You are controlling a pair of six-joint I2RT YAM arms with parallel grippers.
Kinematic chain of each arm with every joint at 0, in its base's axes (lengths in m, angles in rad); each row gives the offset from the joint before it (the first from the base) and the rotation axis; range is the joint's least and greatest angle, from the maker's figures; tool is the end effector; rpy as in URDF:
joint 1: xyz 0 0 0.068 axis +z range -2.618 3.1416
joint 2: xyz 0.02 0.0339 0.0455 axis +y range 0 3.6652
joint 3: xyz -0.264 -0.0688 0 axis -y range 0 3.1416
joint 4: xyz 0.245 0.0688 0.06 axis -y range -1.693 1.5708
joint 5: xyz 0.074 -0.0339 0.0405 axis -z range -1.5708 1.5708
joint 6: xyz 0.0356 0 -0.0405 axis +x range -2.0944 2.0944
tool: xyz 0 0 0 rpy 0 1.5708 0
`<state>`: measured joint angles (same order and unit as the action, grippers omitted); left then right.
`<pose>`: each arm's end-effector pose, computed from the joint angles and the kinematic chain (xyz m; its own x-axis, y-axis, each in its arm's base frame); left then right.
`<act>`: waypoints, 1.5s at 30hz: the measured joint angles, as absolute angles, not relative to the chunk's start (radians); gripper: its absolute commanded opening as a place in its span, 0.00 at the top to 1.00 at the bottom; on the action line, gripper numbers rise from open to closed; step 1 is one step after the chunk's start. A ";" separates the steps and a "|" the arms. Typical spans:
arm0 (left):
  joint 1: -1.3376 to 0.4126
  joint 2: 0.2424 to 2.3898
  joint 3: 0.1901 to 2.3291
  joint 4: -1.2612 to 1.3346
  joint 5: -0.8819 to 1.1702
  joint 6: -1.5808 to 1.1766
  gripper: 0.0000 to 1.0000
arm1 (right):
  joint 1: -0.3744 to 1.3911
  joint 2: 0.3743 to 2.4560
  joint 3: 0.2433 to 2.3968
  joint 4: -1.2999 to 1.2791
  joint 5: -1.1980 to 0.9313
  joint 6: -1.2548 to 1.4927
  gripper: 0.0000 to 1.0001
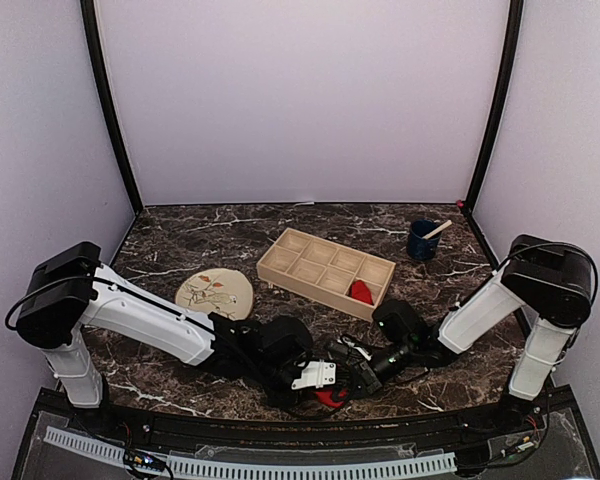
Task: Roll the socks
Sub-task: Roll the sock at the center of the board.
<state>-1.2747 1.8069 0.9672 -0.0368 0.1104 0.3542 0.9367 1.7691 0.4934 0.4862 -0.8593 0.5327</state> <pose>0.1013 -0.3455 0.1438 0.1265 0.7666 -0.6295 0.9887 -0.0462 0.1425 0.1377 0.2328 0.0863 -0.7900 -0.5145 -0.3335 -0.5117 0.2536 0.8209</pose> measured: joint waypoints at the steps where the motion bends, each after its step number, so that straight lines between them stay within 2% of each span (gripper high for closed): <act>1: -1.275 1.808 0.968 -0.037 0.111 0.358 0.94 | 0.937 1.769 0.493 0.485 -0.860 0.532 1.00; 3: -1.275 1.808 0.970 -0.039 0.114 0.358 0.97 | 0.937 1.769 0.495 0.479 -0.861 0.530 1.00; 9: -1.275 1.808 0.974 -0.044 0.115 0.360 1.00 | 0.937 1.769 0.509 0.448 -0.863 0.514 0.80; 15: -1.276 1.808 0.974 -0.046 0.109 0.348 1.00 | 0.930 1.766 0.515 0.439 -0.872 0.505 0.69; 34: -1.269 1.761 0.905 -0.021 0.028 0.231 1.00 | 0.860 1.660 0.436 0.427 -0.799 0.534 0.71; 45: -1.233 1.776 0.966 -0.129 0.129 0.210 1.00 | 0.854 1.481 0.402 0.307 -0.616 0.514 0.75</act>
